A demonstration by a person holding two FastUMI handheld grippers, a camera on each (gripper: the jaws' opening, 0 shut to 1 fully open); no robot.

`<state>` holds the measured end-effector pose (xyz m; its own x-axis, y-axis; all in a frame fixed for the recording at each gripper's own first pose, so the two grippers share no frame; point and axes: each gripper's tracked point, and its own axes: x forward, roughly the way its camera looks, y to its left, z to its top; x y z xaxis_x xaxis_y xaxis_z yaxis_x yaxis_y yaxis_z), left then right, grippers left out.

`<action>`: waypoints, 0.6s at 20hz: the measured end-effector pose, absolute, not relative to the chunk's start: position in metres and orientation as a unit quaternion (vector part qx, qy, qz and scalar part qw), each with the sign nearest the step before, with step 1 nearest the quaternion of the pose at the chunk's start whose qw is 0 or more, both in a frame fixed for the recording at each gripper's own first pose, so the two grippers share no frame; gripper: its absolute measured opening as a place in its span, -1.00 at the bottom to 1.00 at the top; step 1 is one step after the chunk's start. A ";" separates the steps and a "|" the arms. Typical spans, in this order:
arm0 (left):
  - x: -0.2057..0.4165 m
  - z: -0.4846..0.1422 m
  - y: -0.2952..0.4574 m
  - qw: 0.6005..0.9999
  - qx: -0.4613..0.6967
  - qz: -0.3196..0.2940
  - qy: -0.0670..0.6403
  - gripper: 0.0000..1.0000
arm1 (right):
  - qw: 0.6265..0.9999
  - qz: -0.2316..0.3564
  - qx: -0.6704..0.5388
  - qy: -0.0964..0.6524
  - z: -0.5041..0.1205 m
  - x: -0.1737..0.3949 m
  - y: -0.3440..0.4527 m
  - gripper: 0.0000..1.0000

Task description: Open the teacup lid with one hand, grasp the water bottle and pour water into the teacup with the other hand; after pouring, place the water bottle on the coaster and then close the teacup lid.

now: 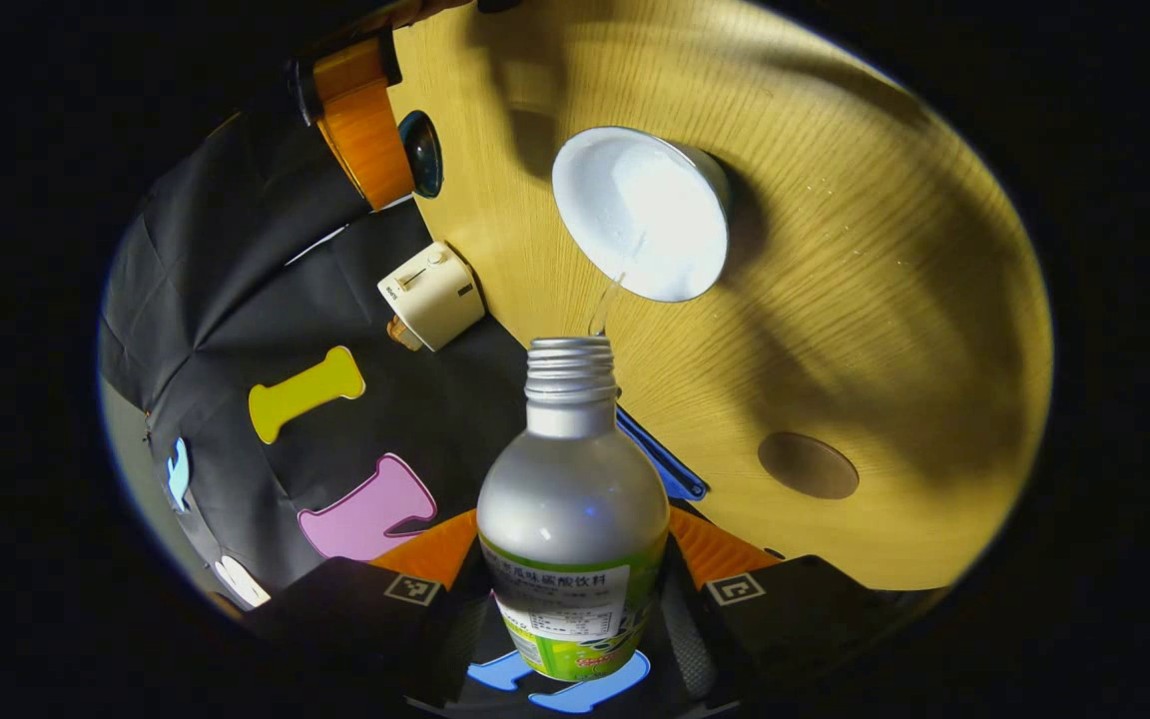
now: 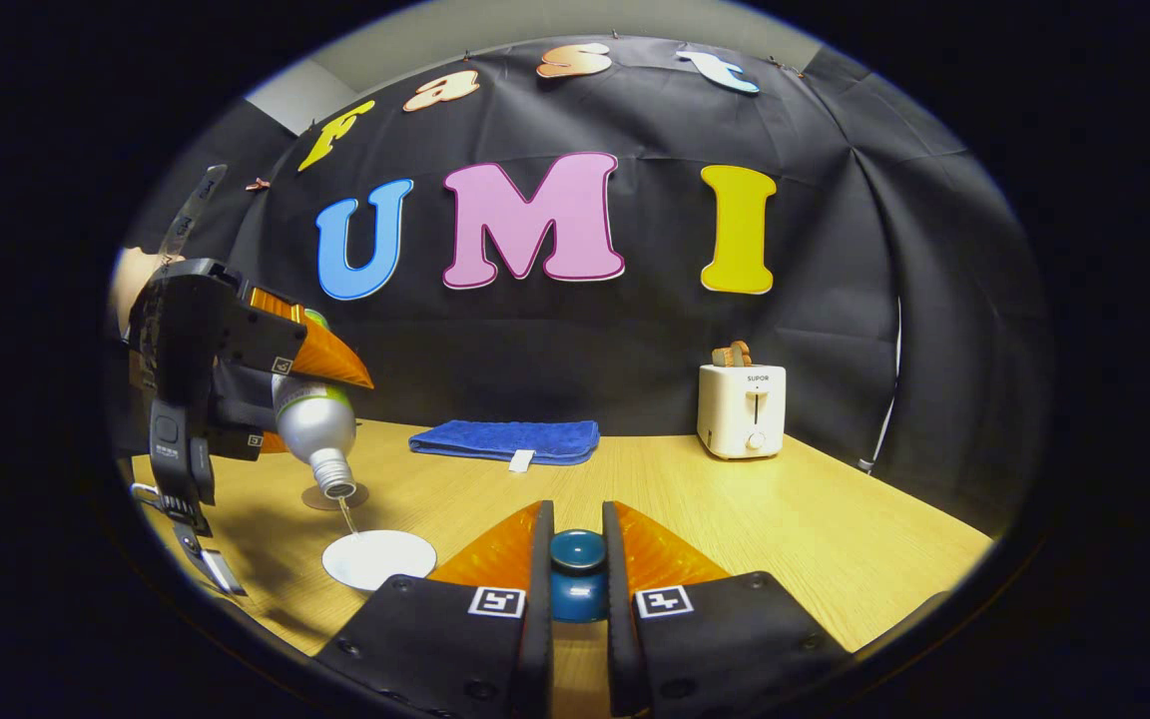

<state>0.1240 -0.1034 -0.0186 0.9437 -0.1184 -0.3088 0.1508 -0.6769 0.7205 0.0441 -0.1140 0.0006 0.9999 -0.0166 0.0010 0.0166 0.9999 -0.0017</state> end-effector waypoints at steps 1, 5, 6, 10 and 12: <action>0.123 -0.018 -0.104 0.400 0.902 -0.166 0.006 0.62 | 1.000 -0.008 -0.001 -0.001 0.000 0.044 -0.114 -0.49; 0.120 -0.019 -0.105 0.397 0.904 -0.159 0.000 0.63 | 1.000 -0.009 -0.001 -0.001 0.001 0.044 -0.114 -0.49; 0.120 -0.019 -0.104 0.396 0.905 -0.158 0.000 0.63 | 1.000 -0.009 -0.001 -0.001 0.001 0.044 -0.114 -0.49; 0.122 -0.017 -0.103 0.401 0.903 -0.153 0.001 0.63 | 1.000 -0.008 -0.001 -0.001 0.000 0.044 -0.114 -0.49; 0.123 -0.017 -0.103 0.403 0.903 -0.151 0.002 0.62 | 1.000 -0.008 -0.001 -0.001 0.001 0.044 -0.114 -0.49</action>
<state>0.1228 -0.1026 -0.0172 0.9546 -0.1186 -0.2734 0.1241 -0.6758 0.7265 0.0441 -0.1141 0.0006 0.9999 -0.0169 0.0016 0.0169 0.9999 -0.0013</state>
